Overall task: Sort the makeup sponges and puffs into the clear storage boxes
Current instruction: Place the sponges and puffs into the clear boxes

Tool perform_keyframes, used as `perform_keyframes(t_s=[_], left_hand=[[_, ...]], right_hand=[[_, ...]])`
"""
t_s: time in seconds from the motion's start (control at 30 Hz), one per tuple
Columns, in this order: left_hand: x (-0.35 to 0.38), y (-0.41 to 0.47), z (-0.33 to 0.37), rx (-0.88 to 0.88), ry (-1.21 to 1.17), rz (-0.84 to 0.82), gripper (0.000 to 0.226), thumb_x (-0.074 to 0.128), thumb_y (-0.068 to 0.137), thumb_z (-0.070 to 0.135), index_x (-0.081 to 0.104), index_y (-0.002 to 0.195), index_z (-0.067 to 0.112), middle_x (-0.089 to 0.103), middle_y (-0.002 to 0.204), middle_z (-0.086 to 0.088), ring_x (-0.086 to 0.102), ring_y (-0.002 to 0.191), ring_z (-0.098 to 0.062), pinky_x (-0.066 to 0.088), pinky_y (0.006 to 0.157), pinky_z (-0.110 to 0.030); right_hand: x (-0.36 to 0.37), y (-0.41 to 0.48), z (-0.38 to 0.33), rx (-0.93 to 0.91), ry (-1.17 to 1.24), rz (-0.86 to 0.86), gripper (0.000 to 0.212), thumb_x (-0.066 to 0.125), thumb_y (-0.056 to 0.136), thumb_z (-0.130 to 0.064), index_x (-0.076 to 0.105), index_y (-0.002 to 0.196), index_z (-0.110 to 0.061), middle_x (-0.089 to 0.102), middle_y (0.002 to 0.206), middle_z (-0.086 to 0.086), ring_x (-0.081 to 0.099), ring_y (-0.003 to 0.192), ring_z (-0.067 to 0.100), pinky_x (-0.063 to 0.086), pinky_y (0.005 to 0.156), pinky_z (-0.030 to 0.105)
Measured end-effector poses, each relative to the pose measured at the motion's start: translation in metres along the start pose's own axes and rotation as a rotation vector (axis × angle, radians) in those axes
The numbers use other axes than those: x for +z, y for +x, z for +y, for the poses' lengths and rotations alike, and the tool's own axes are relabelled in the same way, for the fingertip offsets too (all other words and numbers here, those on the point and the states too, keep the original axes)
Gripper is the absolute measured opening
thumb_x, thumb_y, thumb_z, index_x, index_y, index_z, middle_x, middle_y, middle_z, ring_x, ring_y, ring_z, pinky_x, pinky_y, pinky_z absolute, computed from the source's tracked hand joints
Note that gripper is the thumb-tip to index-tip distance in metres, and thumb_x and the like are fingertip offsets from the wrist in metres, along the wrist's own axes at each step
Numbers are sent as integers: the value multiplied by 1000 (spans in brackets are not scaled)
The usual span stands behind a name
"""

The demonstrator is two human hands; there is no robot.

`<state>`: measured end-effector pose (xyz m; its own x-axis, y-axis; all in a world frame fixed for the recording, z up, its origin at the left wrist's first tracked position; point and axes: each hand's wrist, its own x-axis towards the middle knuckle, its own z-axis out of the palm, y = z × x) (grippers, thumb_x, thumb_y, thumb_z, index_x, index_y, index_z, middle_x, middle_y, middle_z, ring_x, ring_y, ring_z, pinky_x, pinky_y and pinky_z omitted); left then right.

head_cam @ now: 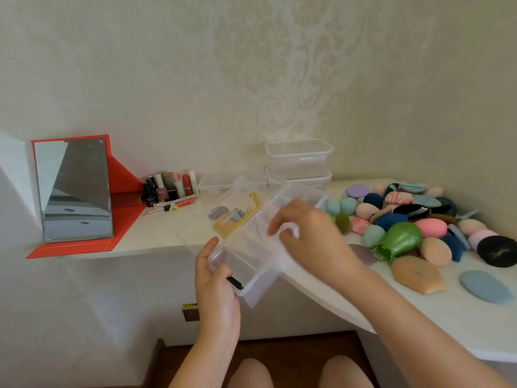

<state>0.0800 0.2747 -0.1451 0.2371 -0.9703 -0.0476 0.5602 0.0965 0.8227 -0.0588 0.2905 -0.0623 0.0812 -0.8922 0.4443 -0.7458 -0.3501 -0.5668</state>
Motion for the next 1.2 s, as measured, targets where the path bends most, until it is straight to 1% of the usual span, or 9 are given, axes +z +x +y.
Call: perform_keyframes(t_s=[0.1,0.27,0.43,0.6,0.77,0.87,0.97,1.1,1.2], left_hand=[[0,1,-1,4,20,9,56,39,85,-11,55,122,28,58,123,-7,58,111,-28,51,74,-35],[4,0,-2,13,50,21,58,37,84,-11,55,121,30,56,122,-7,57,110,-29,51,73,-35],[4,3,-3,13,114,33,57,37,84,-8,58,112,37,54,124,-7,56,110,-27,49,77,-35],[2,5,-3,-6,120,26,57,38,85,-5,58,111,42,54,127,-6,55,112,-27,49,85,-40],[4,1,-8,25,123,97,59,39,84,-2,59,110,47,52,129,-4,52,117,-28,49,87,-43],[6,-2,-10,47,116,113,57,39,86,-2,58,112,46,53,127,-3,53,114,-26,51,87,-42],[10,-4,-11,55,97,110,56,40,87,-2,57,117,42,54,127,-3,54,114,-25,51,83,-38],[13,-5,-11,42,64,104,54,39,88,-2,57,115,41,55,127,-3,55,114,-21,48,92,-38],[14,-7,-11,34,75,108,55,41,87,-1,58,110,46,56,129,-3,51,121,-21,38,106,-47]], right_hand=[[-28,8,34,225,-140,167,29,47,79,2,67,84,-18,62,85,-6,60,76,15,45,58,20],[-30,16,81,365,-426,-93,14,62,84,-19,70,95,-17,71,97,0,63,87,19,53,76,32],[-10,20,96,372,-575,-254,36,69,80,-39,66,112,-22,67,105,-2,62,94,18,50,85,33],[-9,24,91,237,-733,-273,16,55,88,-27,66,84,-16,56,72,0,51,62,17,34,47,24],[-28,25,86,184,-872,-115,25,47,95,-32,54,77,-15,39,60,0,39,53,17,24,44,26],[-49,21,74,242,-763,52,29,52,91,-37,64,80,-14,60,68,3,57,67,23,34,51,27],[-58,10,44,228,-315,153,21,61,84,-36,68,75,-19,67,68,-3,62,69,17,45,61,29],[-29,0,-1,106,-27,-25,14,66,81,-31,74,76,-20,71,71,-7,63,63,4,46,58,15],[7,0,-12,48,-22,-122,20,64,80,-34,74,78,-17,68,75,-5,55,64,4,44,62,19]])
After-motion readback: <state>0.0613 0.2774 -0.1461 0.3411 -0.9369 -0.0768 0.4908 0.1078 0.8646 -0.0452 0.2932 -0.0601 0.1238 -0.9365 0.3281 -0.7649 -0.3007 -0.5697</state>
